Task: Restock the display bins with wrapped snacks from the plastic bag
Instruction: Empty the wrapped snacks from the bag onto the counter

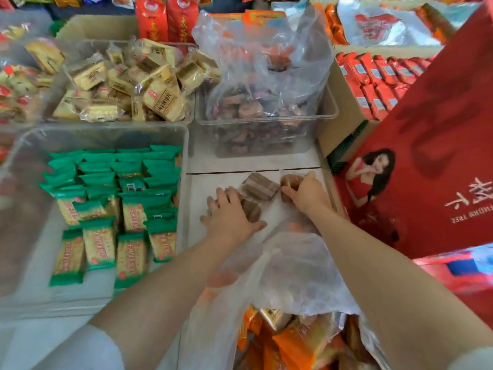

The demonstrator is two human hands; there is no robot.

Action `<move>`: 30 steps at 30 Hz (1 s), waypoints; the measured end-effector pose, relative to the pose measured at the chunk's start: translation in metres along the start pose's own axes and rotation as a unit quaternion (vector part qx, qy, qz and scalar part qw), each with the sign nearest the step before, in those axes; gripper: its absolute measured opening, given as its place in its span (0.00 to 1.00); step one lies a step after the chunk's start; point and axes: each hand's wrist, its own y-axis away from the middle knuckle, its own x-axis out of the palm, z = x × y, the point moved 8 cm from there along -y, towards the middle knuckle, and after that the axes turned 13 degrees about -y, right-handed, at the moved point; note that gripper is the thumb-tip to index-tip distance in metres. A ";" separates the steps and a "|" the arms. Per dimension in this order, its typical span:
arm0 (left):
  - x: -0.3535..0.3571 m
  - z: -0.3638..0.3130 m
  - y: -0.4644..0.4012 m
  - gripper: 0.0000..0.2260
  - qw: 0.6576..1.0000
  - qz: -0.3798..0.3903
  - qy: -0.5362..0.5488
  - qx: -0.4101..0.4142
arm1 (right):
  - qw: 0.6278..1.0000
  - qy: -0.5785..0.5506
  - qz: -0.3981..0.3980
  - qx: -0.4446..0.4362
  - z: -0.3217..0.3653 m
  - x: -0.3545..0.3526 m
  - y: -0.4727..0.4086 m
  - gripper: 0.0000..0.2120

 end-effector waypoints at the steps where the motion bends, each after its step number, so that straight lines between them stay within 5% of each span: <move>1: 0.004 -0.003 0.002 0.48 1.000 0.003 -0.014 0.010 | 1.000 -0.025 -0.003 -0.010 0.004 0.003 -0.002 0.35; 9: -0.012 0.001 -0.027 0.43 0.999 -0.030 -0.027 0.026 | 0.990 -0.047 0.041 -0.124 0.027 0.002 0.004 0.21; 13: -0.016 0.001 -0.028 0.43 1.000 -0.009 -0.004 0.012 | 0.975 -0.164 0.020 -0.149 0.042 -0.046 0.043 0.11; 18: -0.044 -0.013 0.003 0.28 0.994 -0.088 0.008 0.071 | 0.934 -0.234 0.038 -0.266 0.060 -0.091 0.146 0.05; 23: -0.105 -0.029 0.122 0.10 0.898 -0.193 0.251 0.305 | 0.931 -0.153 0.056 -0.325 0.014 -0.074 0.247 0.06; 26: -0.109 -0.026 0.208 0.08 0.847 -0.218 0.202 0.440 | 0.914 -0.016 0.161 -0.371 -0.020 -0.029 0.290 0.07; 30: -0.052 -0.028 0.258 0.07 0.870 -0.120 0.084 0.470 | 0.866 0.216 0.128 -0.432 -0.060 -0.005 0.319 0.13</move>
